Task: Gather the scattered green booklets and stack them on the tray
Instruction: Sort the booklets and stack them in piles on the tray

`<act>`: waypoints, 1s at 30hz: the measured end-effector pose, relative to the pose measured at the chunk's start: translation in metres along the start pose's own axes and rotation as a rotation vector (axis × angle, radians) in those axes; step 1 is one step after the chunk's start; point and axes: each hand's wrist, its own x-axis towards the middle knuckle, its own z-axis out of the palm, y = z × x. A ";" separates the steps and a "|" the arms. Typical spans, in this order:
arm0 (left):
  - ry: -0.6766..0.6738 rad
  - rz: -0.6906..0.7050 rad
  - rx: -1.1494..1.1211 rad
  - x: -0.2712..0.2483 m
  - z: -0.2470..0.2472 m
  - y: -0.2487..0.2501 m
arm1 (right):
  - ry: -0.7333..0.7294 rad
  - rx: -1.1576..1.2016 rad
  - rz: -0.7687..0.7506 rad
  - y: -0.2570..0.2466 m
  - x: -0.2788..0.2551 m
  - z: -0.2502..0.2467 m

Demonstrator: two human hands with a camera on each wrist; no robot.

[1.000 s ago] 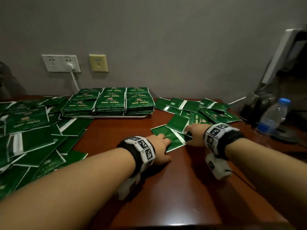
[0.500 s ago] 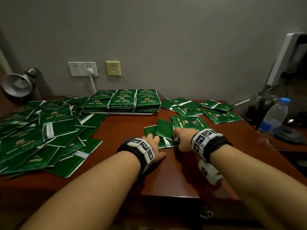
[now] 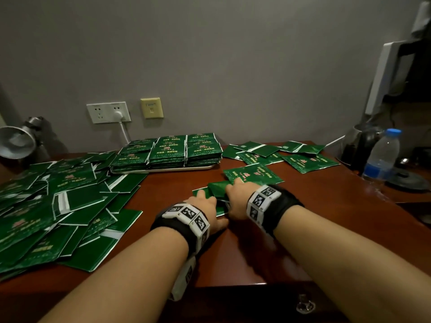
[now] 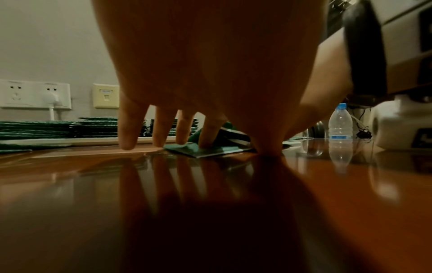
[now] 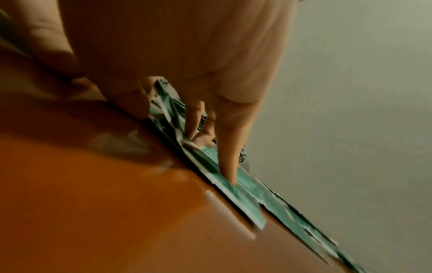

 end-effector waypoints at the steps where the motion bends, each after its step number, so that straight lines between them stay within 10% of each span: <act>1: 0.007 0.001 0.011 0.001 0.000 -0.001 | 0.000 -0.006 -0.004 -0.004 0.002 0.001; 30: -0.010 0.108 0.105 0.007 -0.004 -0.009 | 0.080 0.119 0.061 -0.008 0.021 -0.027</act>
